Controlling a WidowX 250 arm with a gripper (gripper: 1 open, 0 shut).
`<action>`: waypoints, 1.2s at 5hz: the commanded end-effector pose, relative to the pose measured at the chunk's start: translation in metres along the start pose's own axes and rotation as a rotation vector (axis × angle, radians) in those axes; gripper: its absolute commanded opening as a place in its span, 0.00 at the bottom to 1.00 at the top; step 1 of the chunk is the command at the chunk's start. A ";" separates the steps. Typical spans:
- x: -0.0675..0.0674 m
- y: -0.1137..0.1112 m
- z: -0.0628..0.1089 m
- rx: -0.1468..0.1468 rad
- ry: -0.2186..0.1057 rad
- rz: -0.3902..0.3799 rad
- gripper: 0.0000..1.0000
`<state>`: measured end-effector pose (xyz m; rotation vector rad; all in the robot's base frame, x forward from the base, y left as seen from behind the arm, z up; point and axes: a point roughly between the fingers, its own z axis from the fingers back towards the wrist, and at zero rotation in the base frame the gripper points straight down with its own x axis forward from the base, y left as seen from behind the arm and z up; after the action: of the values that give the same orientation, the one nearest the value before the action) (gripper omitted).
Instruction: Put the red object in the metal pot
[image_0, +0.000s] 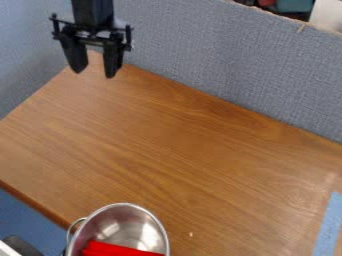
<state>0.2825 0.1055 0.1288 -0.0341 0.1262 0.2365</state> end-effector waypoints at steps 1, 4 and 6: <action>0.008 0.002 0.017 0.046 -0.069 -0.034 1.00; -0.016 -0.031 -0.008 0.102 -0.084 -0.436 1.00; -0.002 -0.116 -0.032 0.080 -0.101 -0.389 1.00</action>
<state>0.2975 -0.0119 0.0890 0.0298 0.0651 -0.1681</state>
